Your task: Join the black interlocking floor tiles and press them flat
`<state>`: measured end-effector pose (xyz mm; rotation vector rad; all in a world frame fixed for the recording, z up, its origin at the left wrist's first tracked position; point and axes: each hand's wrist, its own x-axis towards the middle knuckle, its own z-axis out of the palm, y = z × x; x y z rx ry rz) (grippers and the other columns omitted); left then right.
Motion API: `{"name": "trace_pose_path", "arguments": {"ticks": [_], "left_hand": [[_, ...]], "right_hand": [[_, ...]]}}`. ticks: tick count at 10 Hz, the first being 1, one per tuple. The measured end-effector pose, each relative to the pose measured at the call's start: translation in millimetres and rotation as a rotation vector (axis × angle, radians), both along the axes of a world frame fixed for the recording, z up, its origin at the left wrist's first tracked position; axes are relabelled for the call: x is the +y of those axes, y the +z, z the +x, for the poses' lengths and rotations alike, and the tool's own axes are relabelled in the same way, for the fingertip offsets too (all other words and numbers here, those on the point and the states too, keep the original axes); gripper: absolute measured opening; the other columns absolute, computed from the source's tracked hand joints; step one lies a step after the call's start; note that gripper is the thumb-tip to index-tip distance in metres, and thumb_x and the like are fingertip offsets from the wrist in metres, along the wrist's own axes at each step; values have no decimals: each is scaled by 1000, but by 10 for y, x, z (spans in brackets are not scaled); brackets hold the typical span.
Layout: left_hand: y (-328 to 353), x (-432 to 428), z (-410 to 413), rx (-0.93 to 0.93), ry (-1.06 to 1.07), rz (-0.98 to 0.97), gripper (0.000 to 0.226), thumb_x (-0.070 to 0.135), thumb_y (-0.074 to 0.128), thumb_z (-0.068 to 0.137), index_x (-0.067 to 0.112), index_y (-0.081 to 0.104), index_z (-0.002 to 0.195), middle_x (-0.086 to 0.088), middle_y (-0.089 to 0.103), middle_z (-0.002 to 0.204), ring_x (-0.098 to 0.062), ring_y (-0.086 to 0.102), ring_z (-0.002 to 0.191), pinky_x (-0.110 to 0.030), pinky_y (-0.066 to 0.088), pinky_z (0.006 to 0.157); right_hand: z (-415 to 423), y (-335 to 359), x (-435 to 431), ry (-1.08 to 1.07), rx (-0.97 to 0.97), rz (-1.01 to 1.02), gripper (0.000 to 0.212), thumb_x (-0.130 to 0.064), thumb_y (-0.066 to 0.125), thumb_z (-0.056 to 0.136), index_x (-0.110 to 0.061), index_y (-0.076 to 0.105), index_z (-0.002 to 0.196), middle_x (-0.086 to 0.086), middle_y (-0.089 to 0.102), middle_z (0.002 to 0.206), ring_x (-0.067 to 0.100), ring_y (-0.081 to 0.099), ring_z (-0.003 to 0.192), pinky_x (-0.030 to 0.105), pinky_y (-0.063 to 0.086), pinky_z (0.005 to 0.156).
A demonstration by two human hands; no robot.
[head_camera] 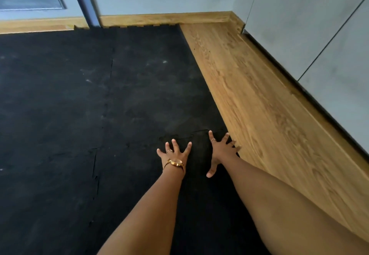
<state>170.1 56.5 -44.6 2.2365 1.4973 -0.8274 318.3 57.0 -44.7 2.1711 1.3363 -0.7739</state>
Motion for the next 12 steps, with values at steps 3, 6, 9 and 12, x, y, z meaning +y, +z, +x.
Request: {"name": "trace_pose_path", "arguments": {"ticks": [3,6,9,12], "left_hand": [[8,75,-14,-59,35,-141,143,13,90,58,48,-17,145,-9,-31,155,-45,-17,142,-73,17,107],[155,-615,-787,29,-143,-283,150,35,92,53,49,-28,140,-9,-45,147,-44,-30,138,-73,10,108],[35,-832,-895,16,-114,-265,158,31,94,48,44,-33,140,-14,-48,144,-49,-33,134,-78,4,103],[930,-315,-953,22,-74,-358,108,9,71,81,44,-4,150,-5,-24,158,-39,-15,145,-65,16,113]], "right_hand": [[-20,70,-52,113,-43,40,147,-43,89,56,-28,-24,149,32,-8,156,47,-2,145,59,10,116],[-565,75,-940,67,186,-164,143,-23,90,61,-44,-26,143,11,-41,150,44,-24,141,70,15,110],[-620,-3,-1022,60,140,-103,153,-23,93,54,-45,-31,141,11,-42,150,45,-24,141,72,16,107],[-815,762,-775,20,92,-128,128,-18,84,70,-33,-14,151,11,-15,161,40,-9,147,67,12,112]]}}
